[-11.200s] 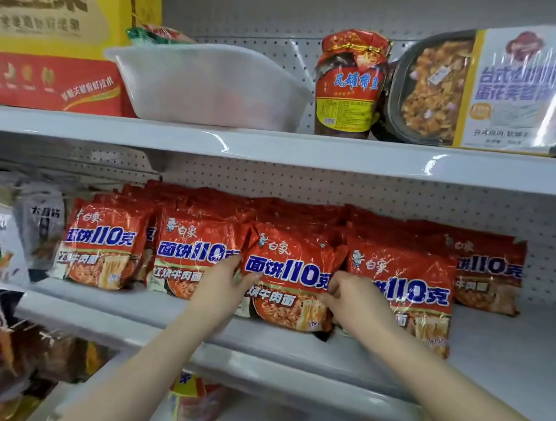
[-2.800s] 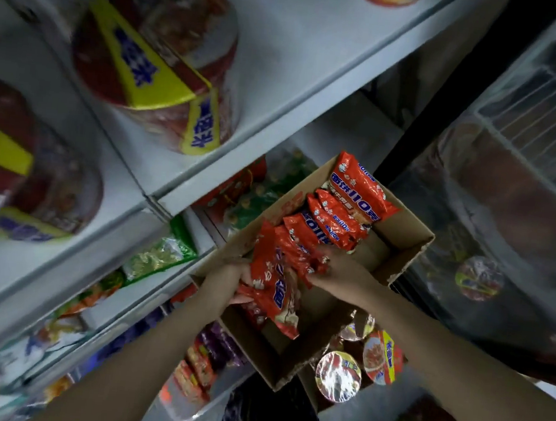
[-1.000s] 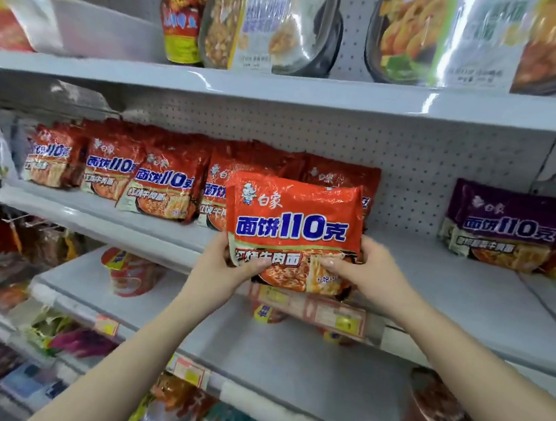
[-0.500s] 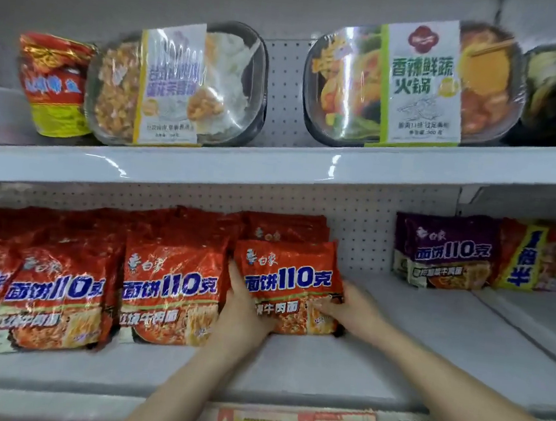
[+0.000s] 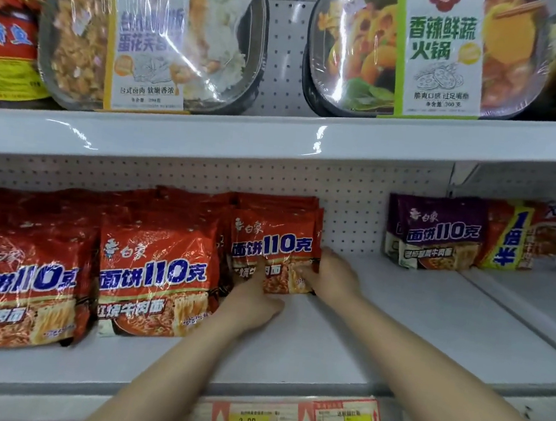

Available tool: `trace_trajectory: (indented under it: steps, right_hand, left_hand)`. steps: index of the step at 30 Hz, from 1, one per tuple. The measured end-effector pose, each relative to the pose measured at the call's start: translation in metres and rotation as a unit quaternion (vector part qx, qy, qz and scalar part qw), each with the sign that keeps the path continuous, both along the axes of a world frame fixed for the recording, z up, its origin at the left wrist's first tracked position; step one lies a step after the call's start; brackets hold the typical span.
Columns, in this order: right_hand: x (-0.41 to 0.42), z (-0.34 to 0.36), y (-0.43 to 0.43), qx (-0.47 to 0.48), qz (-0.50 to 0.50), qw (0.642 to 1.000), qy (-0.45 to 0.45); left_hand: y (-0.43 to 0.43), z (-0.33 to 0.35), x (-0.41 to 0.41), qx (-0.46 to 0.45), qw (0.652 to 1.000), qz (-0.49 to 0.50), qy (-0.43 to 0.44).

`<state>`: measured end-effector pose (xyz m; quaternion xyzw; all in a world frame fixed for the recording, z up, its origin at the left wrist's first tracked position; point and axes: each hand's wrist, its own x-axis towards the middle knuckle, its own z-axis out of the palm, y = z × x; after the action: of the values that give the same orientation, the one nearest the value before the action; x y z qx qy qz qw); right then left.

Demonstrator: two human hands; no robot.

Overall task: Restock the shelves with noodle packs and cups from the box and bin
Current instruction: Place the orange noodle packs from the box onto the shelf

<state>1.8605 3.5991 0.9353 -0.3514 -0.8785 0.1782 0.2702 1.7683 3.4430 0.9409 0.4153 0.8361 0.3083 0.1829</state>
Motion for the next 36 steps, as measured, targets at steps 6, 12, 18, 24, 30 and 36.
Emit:
trace_trajectory:
  steps: [6,12,18,24,30,36]
  right_hand:
    - [0.028,-0.004,0.009,-0.062,0.000,0.998,-0.026]
    - [0.123,0.017,0.030,-0.026,-0.030,0.999,0.007]
    - [0.271,0.019,0.056,0.031,-0.139,0.989,0.040]
    - [0.415,-0.017,0.066,0.060,-0.242,0.967,0.060]
    - [0.522,-0.132,0.063,-0.059,-0.320,0.944,0.048]
    - [0.572,-0.279,0.049,-0.248,-0.350,0.903,-0.005]
  left_hand:
    - [0.008,0.018,0.019,-0.048,0.996,0.003,0.072]
    - [0.040,0.071,0.112,0.006,0.989,-0.100,0.113]
    - [0.103,0.049,0.210,0.113,0.974,-0.170,0.102]
    - [0.149,0.002,0.326,0.199,0.937,-0.280,0.061]
    - [0.171,-0.109,0.422,0.167,0.915,-0.363,0.056]
    - [0.181,-0.276,0.463,-0.057,0.922,-0.381,-0.027]
